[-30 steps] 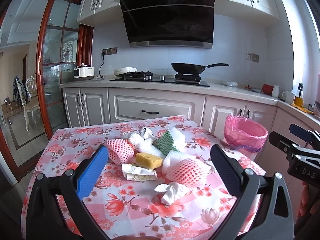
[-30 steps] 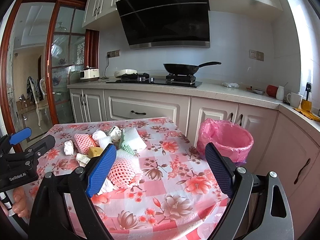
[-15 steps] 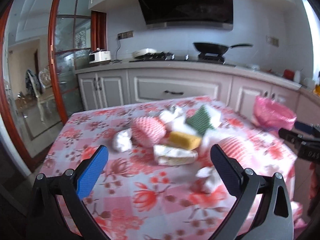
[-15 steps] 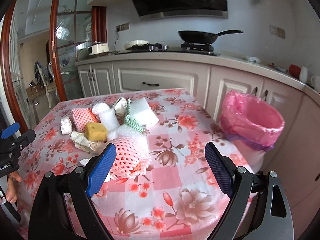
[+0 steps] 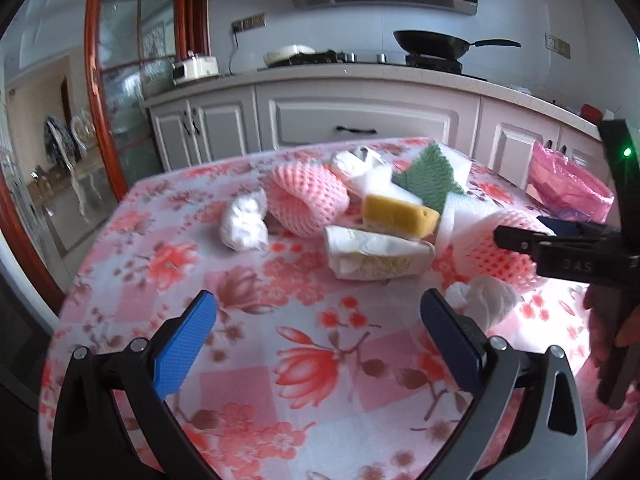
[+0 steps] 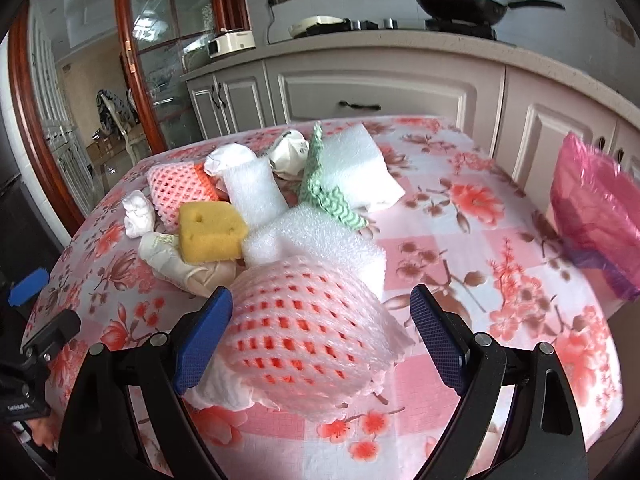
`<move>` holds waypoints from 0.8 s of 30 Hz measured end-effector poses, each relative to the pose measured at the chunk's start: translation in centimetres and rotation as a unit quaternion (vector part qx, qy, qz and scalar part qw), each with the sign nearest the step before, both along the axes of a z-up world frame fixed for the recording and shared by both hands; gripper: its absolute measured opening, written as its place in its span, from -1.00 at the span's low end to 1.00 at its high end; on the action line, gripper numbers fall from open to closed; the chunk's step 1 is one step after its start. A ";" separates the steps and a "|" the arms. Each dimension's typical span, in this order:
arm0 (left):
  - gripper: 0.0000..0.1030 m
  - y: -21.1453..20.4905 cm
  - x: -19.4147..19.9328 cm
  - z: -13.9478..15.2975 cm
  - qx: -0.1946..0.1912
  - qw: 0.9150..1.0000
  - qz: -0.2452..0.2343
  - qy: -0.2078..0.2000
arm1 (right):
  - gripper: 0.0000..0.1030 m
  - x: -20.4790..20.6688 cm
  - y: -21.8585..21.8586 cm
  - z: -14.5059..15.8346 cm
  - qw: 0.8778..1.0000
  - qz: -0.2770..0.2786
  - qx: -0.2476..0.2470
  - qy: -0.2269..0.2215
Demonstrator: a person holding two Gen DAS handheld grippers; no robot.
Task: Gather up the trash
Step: 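Grasp the pink foam net with the right tool while the left tool grasps a white tissue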
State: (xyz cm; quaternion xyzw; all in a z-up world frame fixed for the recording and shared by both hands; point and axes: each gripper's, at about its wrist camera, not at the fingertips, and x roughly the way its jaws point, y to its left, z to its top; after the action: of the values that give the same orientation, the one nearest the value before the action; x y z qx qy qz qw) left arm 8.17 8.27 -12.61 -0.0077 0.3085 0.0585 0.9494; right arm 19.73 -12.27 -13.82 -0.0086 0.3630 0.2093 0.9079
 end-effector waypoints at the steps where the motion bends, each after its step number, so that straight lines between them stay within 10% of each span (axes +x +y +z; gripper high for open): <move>1: 0.91 -0.1 0.2 -0.2 -0.008 1.000 -0.008 0.004 | 0.65 0.0 -0.1 -0.3 1.000 0.002 0.002 0.005; 10: 0.91 -4.7 3.1 -1.6 -0.002 0.995 -0.091 0.035 | -0.25 -2.0 -3.1 0.1 1.000 0.012 0.020 -0.016; 17: 0.82 -9.9 5.3 -2.5 0.028 0.985 -0.164 0.039 | -0.28 -3.7 -7.2 1.6 0.998 -0.021 0.031 -0.045; 24: 0.14 -12.8 6.5 -4.9 0.047 0.975 -0.205 0.067 | -0.28 -4.6 -10.1 1.3 0.997 -0.048 0.043 -0.046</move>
State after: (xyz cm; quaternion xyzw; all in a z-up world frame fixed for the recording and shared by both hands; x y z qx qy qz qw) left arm 14.69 -4.56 -17.47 0.1047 0.3630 -0.1226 0.9177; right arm 15.12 -22.33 -12.56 0.0387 0.3114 0.1800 0.9323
